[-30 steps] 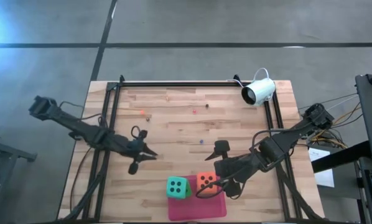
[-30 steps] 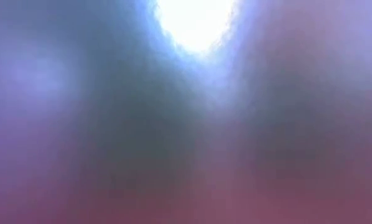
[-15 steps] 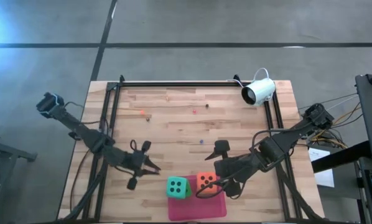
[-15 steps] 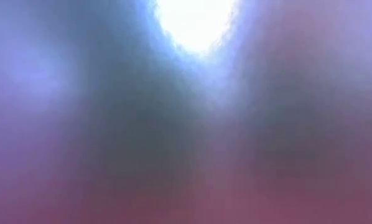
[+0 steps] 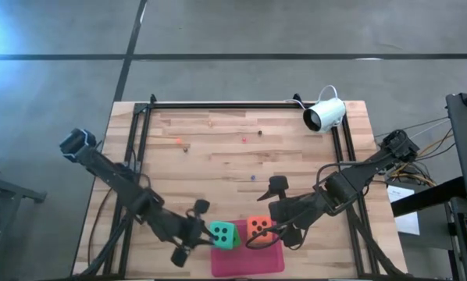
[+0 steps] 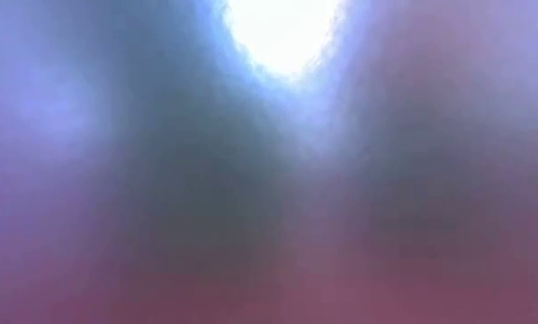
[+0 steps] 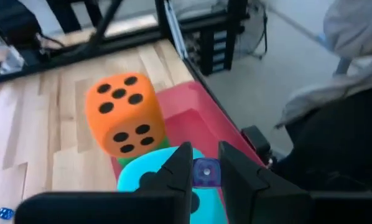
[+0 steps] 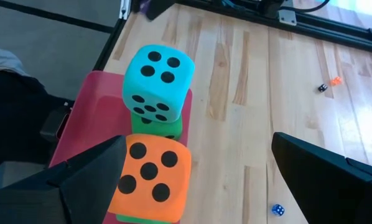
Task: Pick & Place Dice
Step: Put the purple dice into the pink bin
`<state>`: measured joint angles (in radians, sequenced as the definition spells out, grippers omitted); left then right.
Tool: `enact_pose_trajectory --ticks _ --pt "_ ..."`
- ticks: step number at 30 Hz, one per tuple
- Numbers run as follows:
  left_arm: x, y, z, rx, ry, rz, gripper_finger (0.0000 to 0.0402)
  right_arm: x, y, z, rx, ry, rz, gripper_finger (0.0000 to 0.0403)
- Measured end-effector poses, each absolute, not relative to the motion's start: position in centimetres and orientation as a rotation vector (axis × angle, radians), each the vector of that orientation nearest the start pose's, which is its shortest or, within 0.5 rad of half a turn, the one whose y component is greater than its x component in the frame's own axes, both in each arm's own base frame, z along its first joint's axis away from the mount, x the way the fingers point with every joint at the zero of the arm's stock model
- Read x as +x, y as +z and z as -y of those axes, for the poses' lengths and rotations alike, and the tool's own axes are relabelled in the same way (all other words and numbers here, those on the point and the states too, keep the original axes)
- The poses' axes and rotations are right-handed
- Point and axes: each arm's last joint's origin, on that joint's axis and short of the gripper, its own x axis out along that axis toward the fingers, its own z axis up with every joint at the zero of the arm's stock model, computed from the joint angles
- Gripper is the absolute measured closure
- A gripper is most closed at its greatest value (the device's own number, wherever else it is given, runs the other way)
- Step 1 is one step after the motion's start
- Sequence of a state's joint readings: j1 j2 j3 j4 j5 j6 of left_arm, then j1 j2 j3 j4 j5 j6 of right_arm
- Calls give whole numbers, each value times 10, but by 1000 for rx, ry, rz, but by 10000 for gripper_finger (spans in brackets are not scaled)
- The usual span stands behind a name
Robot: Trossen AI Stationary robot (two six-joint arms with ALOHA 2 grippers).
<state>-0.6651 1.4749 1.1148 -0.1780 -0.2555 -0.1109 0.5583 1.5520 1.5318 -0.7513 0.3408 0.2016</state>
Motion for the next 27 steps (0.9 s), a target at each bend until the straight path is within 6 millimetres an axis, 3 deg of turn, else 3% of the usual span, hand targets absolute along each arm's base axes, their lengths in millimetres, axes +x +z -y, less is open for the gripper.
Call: enact_pose_trajectory --ticks 8,12,16,27 --pt "297 288 220 191 -446 -634 345 284 356 -166 -148 136 -713 3" --pt "312 294 225 185 -457 -659 345 284 356 -166 -151 135 -718 3" --pt "327 287 227 154 -461 -718 345 284 356 -166 -152 135 -721 3" --pt "333 286 228 139 -511 -748 340 282 354 -166 -154 138 -738 3"
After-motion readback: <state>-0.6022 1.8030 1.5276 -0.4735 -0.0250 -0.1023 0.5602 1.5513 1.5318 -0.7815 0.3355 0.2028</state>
